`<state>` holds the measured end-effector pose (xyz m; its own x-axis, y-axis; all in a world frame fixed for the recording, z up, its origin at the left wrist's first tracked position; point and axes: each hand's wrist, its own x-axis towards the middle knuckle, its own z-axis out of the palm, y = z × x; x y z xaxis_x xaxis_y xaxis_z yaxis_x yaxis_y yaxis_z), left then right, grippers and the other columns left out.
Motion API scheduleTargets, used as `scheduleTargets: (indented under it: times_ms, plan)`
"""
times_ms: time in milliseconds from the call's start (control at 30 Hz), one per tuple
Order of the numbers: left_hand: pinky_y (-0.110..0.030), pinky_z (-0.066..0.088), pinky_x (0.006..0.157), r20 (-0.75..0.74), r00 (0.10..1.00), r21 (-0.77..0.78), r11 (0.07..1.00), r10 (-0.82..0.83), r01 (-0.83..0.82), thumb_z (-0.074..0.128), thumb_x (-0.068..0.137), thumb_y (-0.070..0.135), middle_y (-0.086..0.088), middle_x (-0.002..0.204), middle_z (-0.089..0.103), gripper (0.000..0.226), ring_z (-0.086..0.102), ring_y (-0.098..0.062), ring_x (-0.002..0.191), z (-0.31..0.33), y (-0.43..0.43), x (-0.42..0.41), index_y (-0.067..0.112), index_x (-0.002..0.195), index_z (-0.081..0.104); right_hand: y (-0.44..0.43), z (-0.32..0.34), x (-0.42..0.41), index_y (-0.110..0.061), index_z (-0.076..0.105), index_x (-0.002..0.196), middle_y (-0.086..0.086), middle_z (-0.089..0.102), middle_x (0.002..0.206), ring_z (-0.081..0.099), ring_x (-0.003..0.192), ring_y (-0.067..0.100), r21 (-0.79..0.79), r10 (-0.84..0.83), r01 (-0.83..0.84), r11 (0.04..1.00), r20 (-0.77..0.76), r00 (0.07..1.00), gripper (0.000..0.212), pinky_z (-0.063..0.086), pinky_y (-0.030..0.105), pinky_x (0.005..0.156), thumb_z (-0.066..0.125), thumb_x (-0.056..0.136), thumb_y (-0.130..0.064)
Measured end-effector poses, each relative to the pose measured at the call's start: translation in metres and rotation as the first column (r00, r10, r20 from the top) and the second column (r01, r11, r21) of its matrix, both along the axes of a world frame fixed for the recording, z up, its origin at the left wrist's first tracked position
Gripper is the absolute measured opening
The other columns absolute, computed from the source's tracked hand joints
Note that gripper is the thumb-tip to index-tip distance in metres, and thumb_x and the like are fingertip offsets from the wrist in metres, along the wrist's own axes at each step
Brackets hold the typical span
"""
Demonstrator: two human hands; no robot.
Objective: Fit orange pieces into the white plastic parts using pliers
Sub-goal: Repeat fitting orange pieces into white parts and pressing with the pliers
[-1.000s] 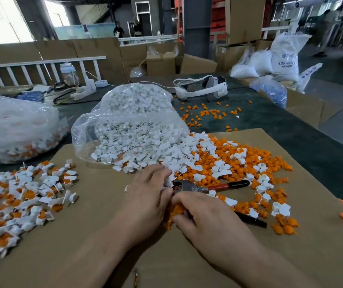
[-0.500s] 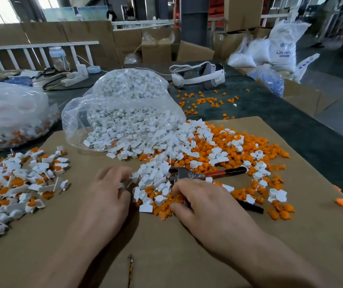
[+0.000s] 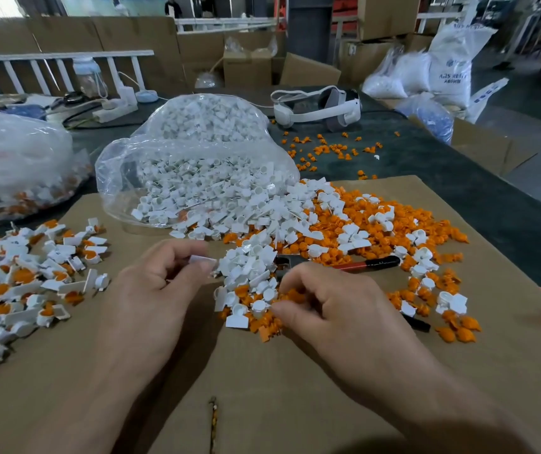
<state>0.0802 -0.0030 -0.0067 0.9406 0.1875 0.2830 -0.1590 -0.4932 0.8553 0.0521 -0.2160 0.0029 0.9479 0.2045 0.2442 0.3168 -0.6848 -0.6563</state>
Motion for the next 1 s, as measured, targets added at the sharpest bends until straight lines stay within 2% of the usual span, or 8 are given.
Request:
scheduleTargets:
  times_ms: [67, 133, 233, 300, 400, 667, 833, 1000]
  plan:
    - [-0.032, 0.051, 0.072, -0.039, 0.995, -0.151, 0.985, -0.093, 0.086, 0.074, 0.081, 0.044, 0.016, 0.090, 0.076, 0.018, 0.069, -0.001, 0.080, 0.002, -0.010, -0.007, 0.047, 0.099, 0.072, -0.001, 0.000, 0.002, -0.039, 0.060, 0.094, -0.011, 0.060, 0.073, 0.055, 0.059, 0.003, 0.238, 0.010, 0.023, 0.971, -0.137, 0.991, 0.012, 0.047, 0.018, 0.052, 0.063, 0.086, -0.047]
    - [-0.040, 0.057, 0.074, -0.100, 0.967, -0.374, 0.910, -0.232, 0.180, 0.082, 0.067, 0.046, 0.000, 0.094, 0.078, 0.035, 0.073, -0.014, 0.081, 0.002, -0.021, -0.012, 0.034, 0.098, 0.076, -0.003, 0.002, 0.003, -0.038, 0.064, 0.097, -0.003, 0.062, 0.066, 0.056, 0.051, 0.008, 0.446, 0.089, 0.048, 0.894, -0.282, 0.955, 0.010, 0.049, 0.026, 0.049, 0.067, 0.087, -0.038]
    - [-0.032, 0.060, 0.066, -0.111, 0.931, -0.713, 0.681, -0.347, 0.168, 0.084, 0.058, 0.027, -0.020, 0.096, 0.076, 0.031, 0.073, -0.023, 0.074, 0.000, -0.029, -0.012, 0.013, 0.085, 0.078, -0.004, 0.006, 0.005, -0.030, 0.070, 0.099, 0.009, 0.066, 0.068, 0.059, 0.051, 0.020, 0.704, 0.268, 0.073, 0.707, -0.362, 0.893, 0.012, 0.049, 0.029, 0.048, 0.068, 0.088, -0.025]
    - [-0.025, 0.059, 0.061, -0.123, 0.925, -0.786, 0.605, -0.359, 0.130, 0.083, 0.054, 0.023, -0.023, 0.091, 0.075, 0.022, 0.075, -0.024, 0.073, 0.000, -0.031, -0.011, 0.012, 0.073, 0.078, -0.003, 0.008, 0.007, -0.019, 0.071, 0.101, 0.012, 0.066, 0.075, 0.061, 0.055, 0.020, 0.831, 0.361, 0.124, 0.543, -0.364, 0.859, 0.014, 0.051, 0.027, 0.049, 0.065, 0.089, -0.016]
    - [-0.023, 0.056, 0.050, -0.130, 0.919, -0.800, 0.586, -0.373, 0.125, 0.082, 0.055, 0.028, -0.020, 0.076, 0.072, 0.018, 0.071, -0.021, 0.064, 0.000, -0.033, -0.011, 0.015, 0.067, 0.076, 0.000, 0.010, 0.008, -0.009, 0.070, 0.101, 0.014, 0.066, 0.080, 0.063, 0.058, 0.019, 0.899, 0.458, 0.182, 0.398, -0.367, 0.810, 0.015, 0.053, 0.027, 0.048, 0.058, 0.092, -0.009]
    - [-0.021, 0.037, 0.034, -0.137, 0.912, -0.694, 0.694, -0.387, 0.191, 0.085, 0.071, 0.037, -0.006, 0.058, 0.057, 0.020, 0.048, -0.013, 0.042, 0.001, -0.037, -0.018, 0.024, 0.071, 0.069, 0.000, 0.011, 0.007, -0.005, 0.069, 0.100, 0.015, 0.065, 0.080, 0.062, 0.056, 0.018, 0.940, 0.569, 0.177, 0.291, -0.319, 0.758, 0.017, 0.052, 0.026, 0.044, 0.061, 0.087, -0.011]
    - [-0.022, 0.045, 0.043, -0.051, 0.909, -0.592, 0.745, -0.414, 0.307, 0.075, 0.078, 0.029, -0.005, 0.060, 0.063, 0.004, 0.057, -0.016, 0.049, -0.002, -0.039, -0.021, 0.029, 0.080, 0.071, 0.000, 0.011, 0.008, -0.008, 0.071, 0.100, 0.012, 0.063, 0.076, 0.060, 0.055, 0.017, 0.943, 0.561, 0.192, 0.271, -0.316, 0.765, 0.018, 0.050, 0.025, 0.043, 0.059, 0.088, -0.012]
    - [-0.030, 0.054, 0.051, 0.066, 0.886, -0.496, 0.755, -0.460, 0.429, 0.069, 0.074, 0.039, -0.005, 0.068, 0.067, 0.016, 0.065, -0.020, 0.058, -0.001, -0.039, -0.027, 0.028, 0.086, 0.070, 0.000, 0.013, 0.007, -0.003, 0.067, 0.103, 0.012, 0.060, 0.073, 0.059, 0.055, 0.018, 0.943, 0.531, 0.194, 0.270, -0.314, 0.787, 0.020, 0.050, 0.025, 0.044, 0.060, 0.087, -0.010]
